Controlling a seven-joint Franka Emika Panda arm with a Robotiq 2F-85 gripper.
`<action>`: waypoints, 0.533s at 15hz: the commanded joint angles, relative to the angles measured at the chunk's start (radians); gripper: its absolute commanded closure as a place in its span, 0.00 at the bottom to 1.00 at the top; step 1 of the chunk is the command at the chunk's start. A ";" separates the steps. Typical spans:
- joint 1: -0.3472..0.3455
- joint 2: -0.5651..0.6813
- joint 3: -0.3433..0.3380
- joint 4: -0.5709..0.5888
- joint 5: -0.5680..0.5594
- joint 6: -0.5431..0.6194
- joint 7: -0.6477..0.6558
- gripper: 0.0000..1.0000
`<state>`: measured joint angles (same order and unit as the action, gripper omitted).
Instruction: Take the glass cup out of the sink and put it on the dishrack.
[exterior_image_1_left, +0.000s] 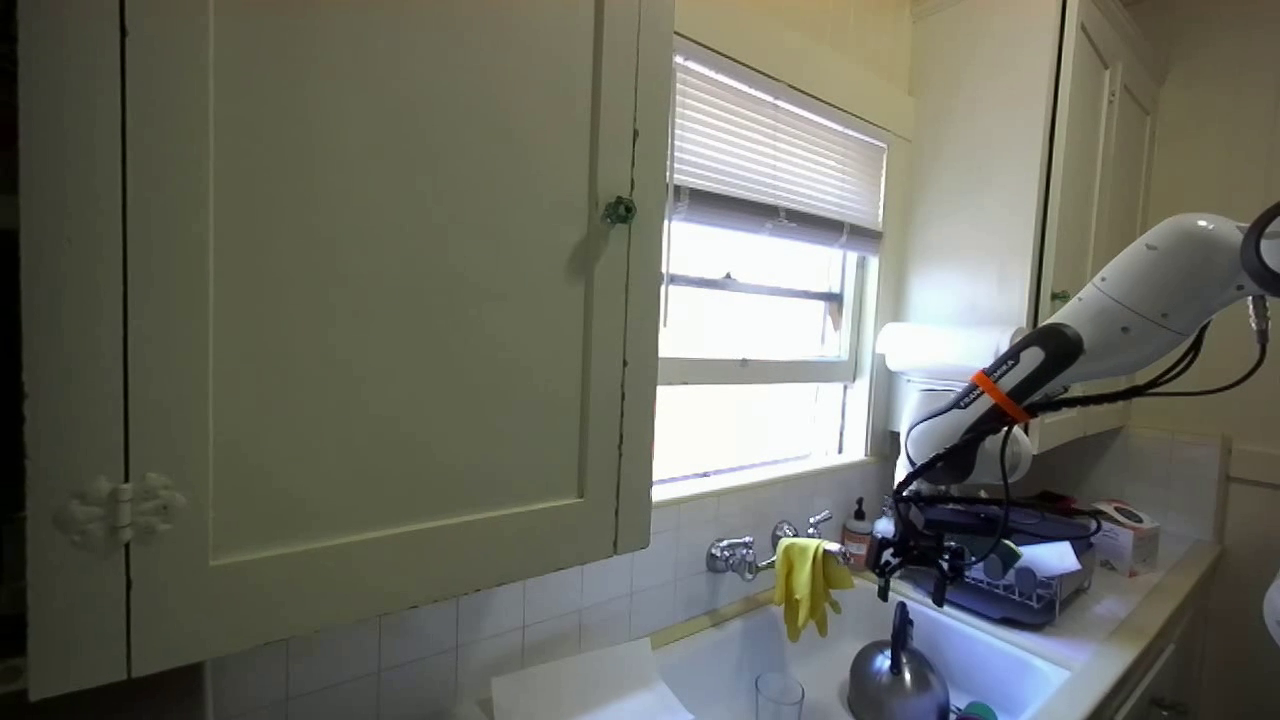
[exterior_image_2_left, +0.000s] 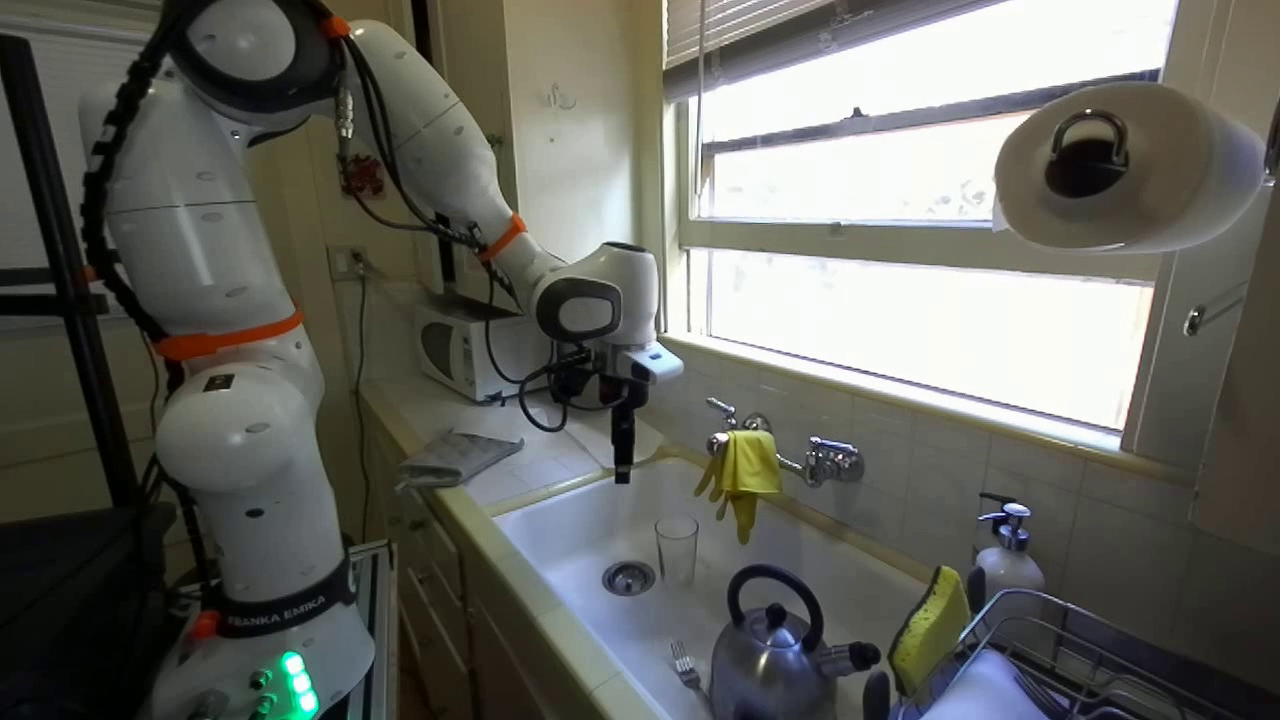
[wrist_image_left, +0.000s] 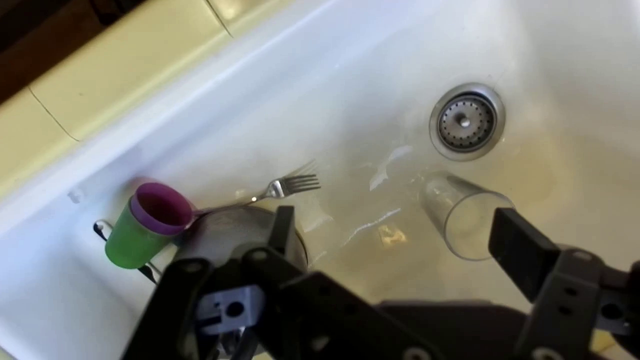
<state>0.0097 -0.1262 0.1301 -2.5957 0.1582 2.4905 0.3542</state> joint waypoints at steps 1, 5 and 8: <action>0.018 0.134 0.002 0.008 -0.013 0.257 0.101 0.00; 0.065 0.353 -0.021 0.073 -0.080 0.418 0.207 0.00; 0.202 0.494 -0.139 0.131 -0.188 0.507 0.303 0.00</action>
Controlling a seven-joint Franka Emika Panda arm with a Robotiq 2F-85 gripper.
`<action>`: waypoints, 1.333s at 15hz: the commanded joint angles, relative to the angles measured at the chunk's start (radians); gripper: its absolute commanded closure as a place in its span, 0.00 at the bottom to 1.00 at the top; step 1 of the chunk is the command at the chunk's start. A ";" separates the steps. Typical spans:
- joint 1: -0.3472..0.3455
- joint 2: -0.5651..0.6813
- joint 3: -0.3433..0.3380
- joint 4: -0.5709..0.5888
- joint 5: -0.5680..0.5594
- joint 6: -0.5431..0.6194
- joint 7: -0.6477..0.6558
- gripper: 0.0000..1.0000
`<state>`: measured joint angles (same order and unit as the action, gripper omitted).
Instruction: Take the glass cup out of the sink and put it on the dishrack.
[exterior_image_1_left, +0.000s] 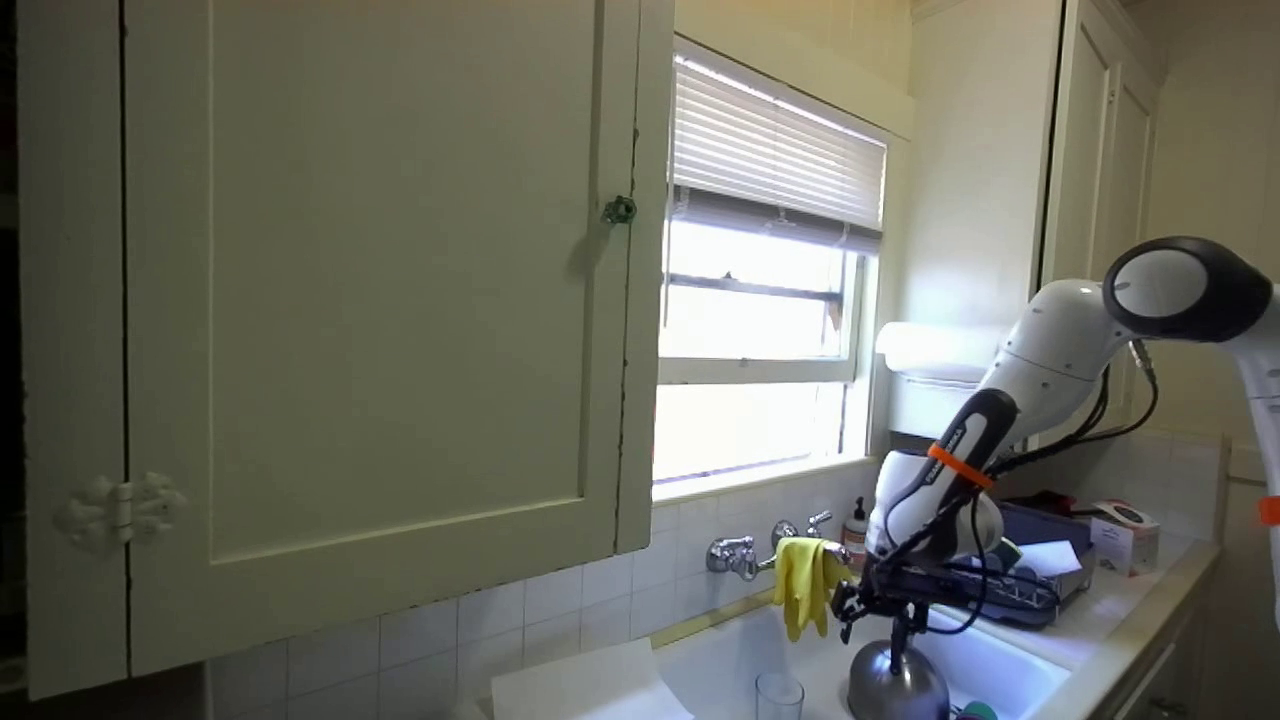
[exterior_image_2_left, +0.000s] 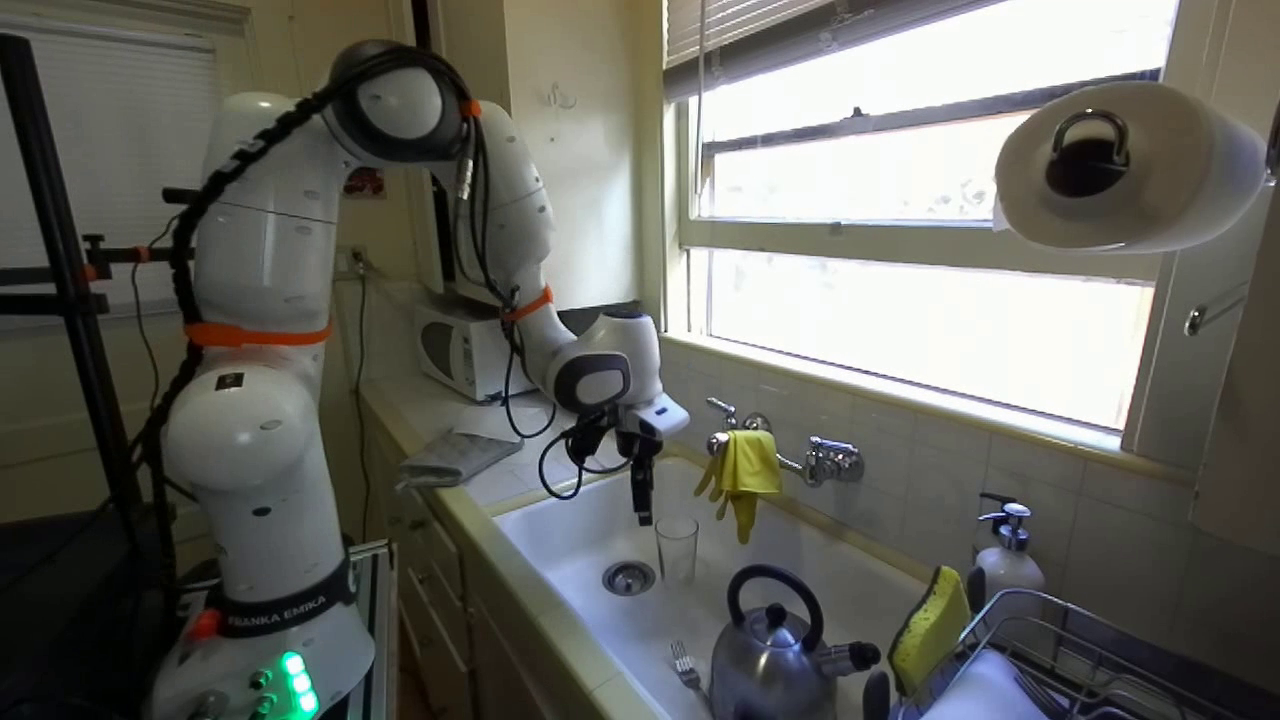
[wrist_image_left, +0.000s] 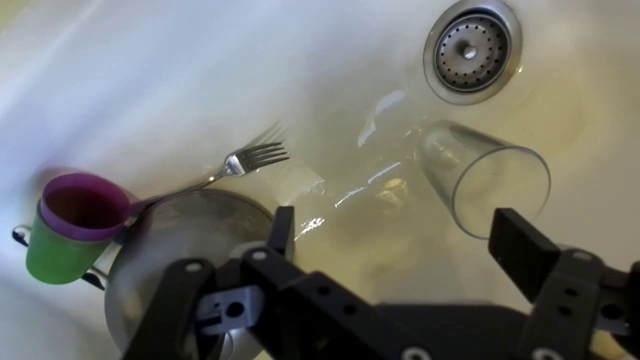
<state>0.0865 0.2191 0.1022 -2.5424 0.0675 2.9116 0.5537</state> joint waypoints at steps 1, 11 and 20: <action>0.174 0.193 -0.153 0.105 -0.105 0.121 0.109 0.00; 0.264 0.330 -0.207 0.202 0.019 0.225 0.053 0.00; 0.259 0.524 -0.139 0.375 0.159 0.263 0.004 0.00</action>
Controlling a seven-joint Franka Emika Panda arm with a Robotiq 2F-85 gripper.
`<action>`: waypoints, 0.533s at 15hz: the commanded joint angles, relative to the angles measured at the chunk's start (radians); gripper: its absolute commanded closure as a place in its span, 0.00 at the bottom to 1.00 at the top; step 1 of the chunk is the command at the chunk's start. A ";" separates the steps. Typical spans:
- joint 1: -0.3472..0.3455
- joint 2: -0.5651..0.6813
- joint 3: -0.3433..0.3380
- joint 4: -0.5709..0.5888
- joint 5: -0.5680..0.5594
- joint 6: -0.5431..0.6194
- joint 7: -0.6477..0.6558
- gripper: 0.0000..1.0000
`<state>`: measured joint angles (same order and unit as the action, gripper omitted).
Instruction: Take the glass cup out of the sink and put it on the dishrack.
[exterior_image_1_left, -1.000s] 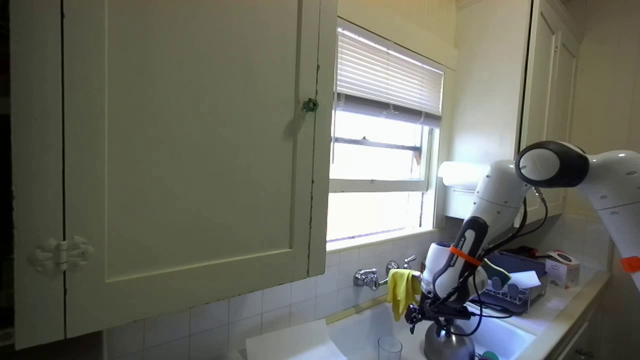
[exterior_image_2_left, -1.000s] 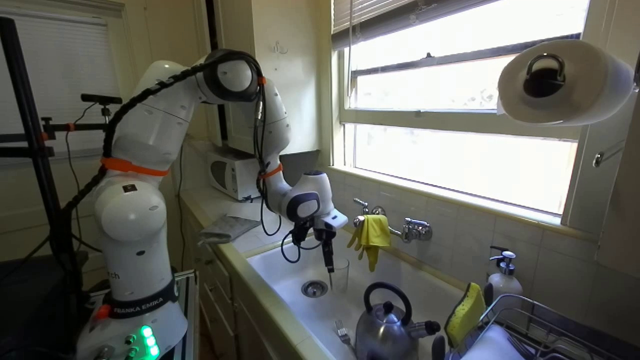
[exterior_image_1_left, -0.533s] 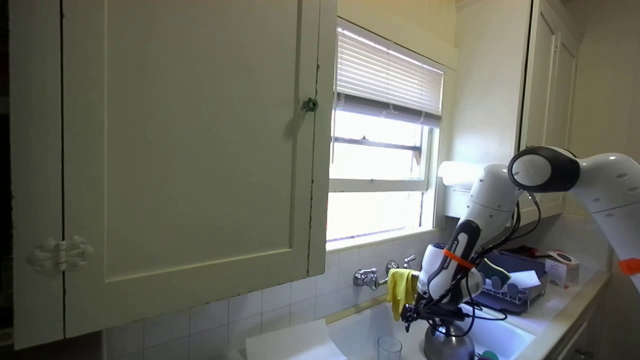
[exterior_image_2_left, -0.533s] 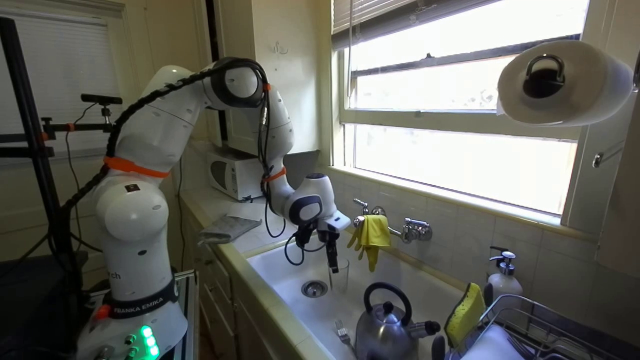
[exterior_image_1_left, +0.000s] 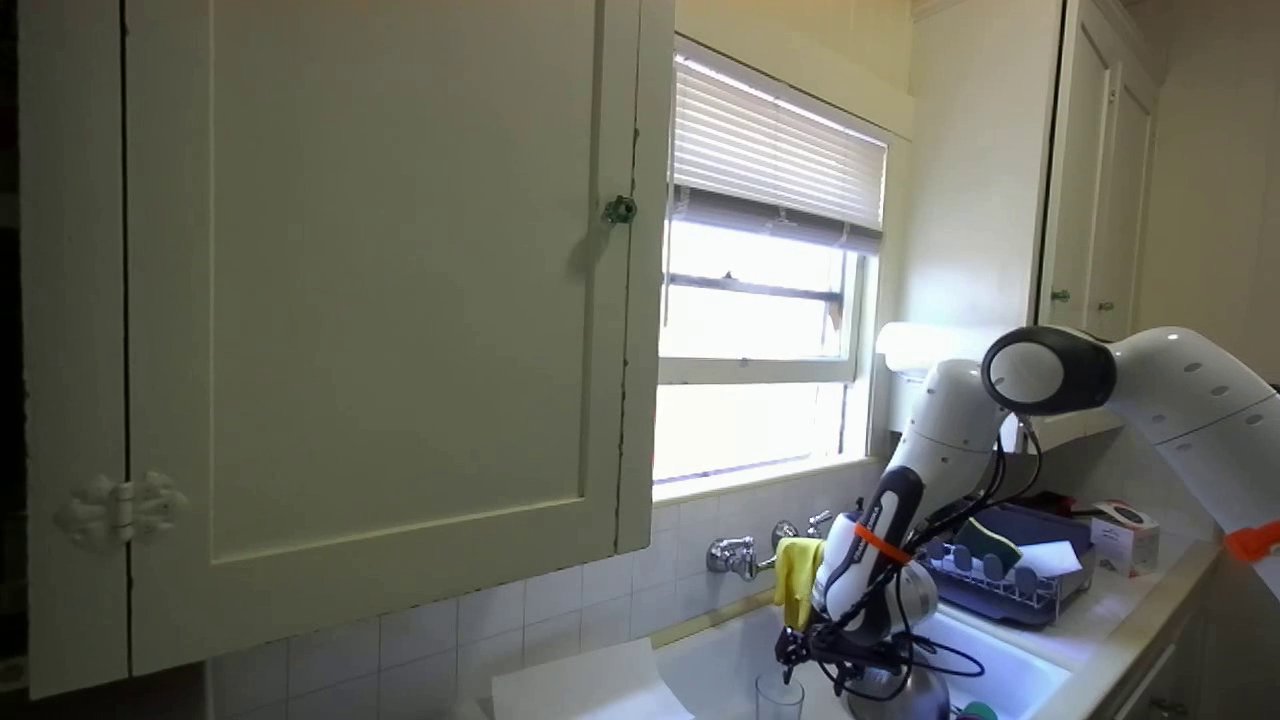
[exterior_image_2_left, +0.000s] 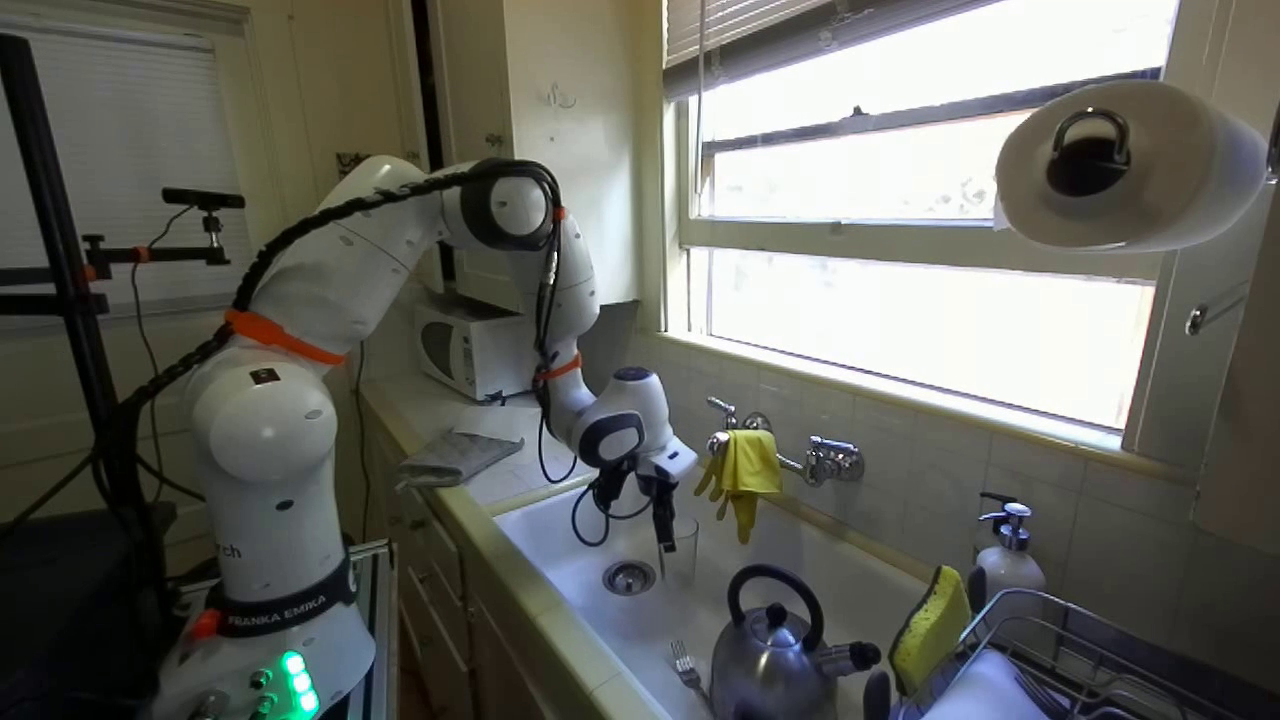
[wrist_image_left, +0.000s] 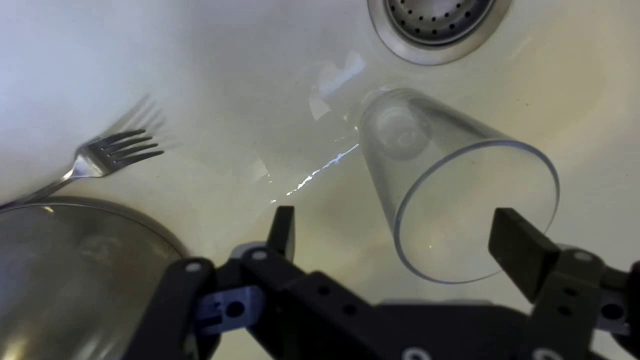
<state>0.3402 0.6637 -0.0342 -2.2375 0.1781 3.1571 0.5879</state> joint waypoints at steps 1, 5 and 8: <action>-0.001 0.105 0.000 0.096 0.053 0.013 -0.036 0.00; 0.015 0.189 -0.013 0.192 0.061 -0.019 -0.056 0.00; 0.021 0.236 -0.019 0.249 0.060 -0.044 -0.072 0.29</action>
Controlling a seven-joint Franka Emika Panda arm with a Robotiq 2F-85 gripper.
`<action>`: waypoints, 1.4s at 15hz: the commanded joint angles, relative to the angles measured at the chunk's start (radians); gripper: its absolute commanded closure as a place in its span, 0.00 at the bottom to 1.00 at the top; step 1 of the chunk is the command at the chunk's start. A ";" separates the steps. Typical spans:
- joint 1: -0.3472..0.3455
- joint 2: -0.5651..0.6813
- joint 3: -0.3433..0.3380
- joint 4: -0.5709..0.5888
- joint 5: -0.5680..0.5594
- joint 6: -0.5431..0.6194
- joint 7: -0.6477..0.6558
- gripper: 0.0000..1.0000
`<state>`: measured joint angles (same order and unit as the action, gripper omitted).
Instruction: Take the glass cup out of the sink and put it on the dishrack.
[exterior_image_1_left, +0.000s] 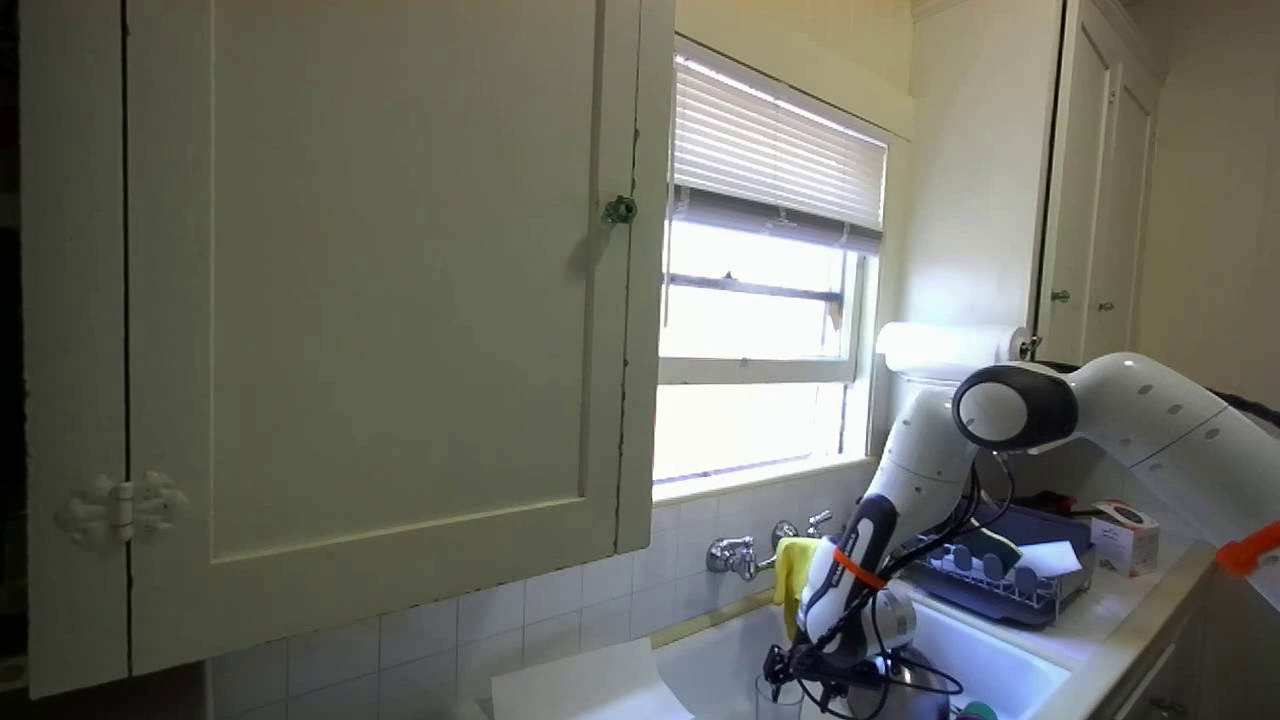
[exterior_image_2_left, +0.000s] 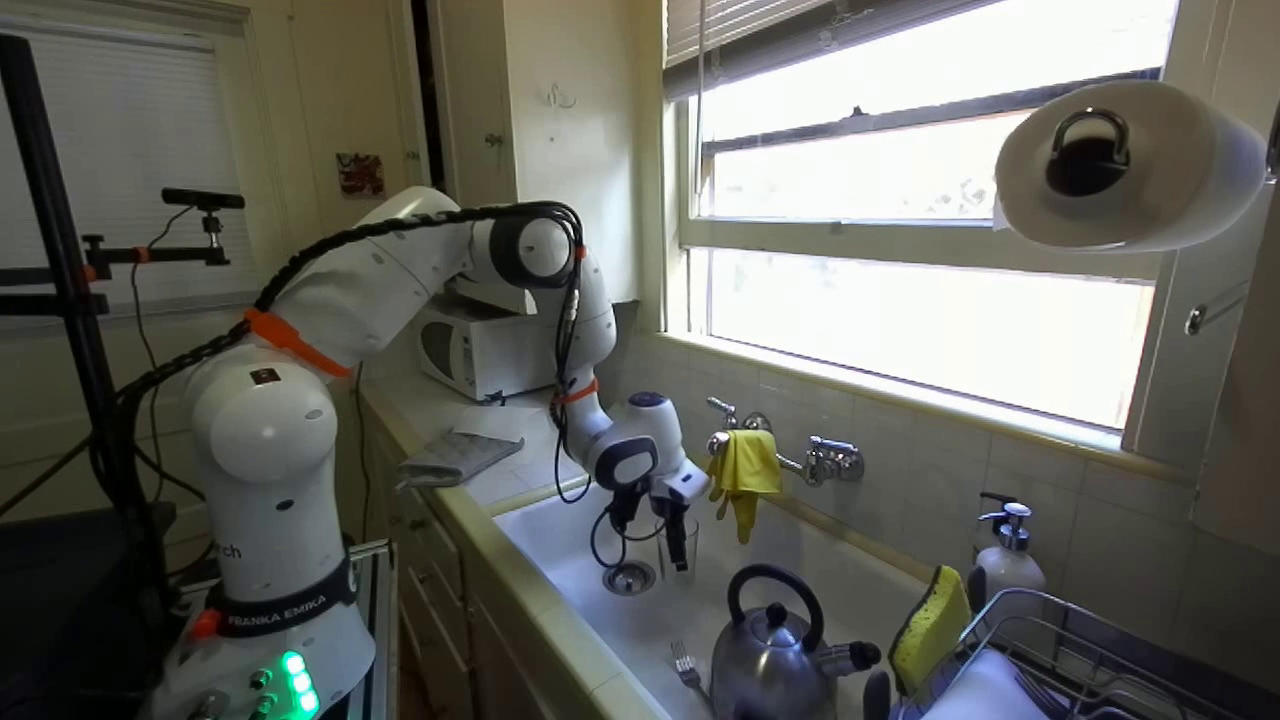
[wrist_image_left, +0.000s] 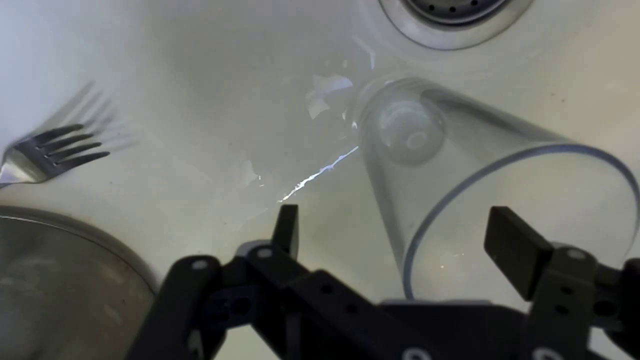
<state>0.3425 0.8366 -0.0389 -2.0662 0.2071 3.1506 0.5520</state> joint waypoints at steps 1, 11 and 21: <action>0.023 0.075 -0.017 0.093 0.031 -0.044 -0.043 0.30; 0.075 0.051 -0.034 0.086 0.031 -0.062 -0.057 1.00; 0.057 -0.191 0.038 -0.139 0.010 -0.060 -0.151 0.98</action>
<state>0.4077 0.8133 -0.0159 -2.0494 0.2076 3.1101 0.4389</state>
